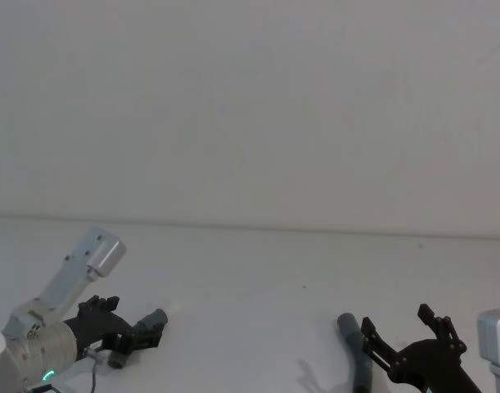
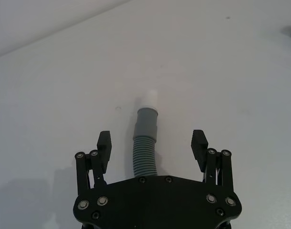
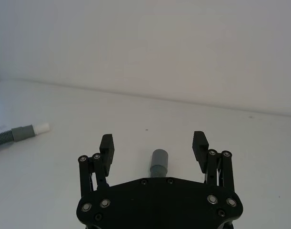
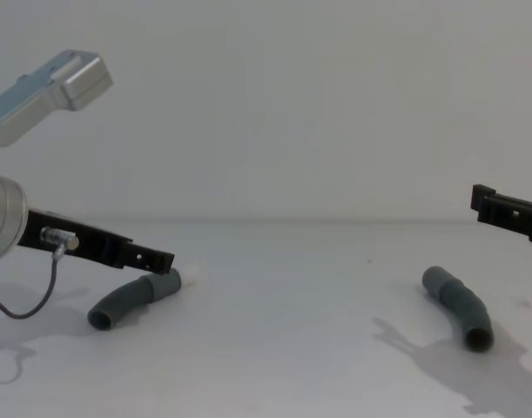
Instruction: Use both hands to pick up one end of the pipe from the table, align the ends, and insert them.
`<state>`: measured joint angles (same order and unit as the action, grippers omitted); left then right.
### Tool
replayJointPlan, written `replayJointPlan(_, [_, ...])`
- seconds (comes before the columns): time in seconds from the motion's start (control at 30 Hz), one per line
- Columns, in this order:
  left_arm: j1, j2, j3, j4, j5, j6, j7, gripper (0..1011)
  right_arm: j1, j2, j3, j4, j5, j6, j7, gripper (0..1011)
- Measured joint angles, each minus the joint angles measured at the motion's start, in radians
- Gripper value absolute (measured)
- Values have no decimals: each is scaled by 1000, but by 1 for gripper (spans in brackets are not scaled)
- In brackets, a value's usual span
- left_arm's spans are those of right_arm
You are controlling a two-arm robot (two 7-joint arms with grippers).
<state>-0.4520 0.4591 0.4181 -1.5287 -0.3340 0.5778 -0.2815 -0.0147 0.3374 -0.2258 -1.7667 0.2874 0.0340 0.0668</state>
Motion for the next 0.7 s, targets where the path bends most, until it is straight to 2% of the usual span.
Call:
replayJointPlan(0.33, [-15,-12,0,46,3,-2,-17,1001,0,0,0,0,0,0,0,1004])
replayJointPlan(0.7, [-47,-18,20,101,18,4,-56,1001,0,0,0,0,0,0,0,1004])
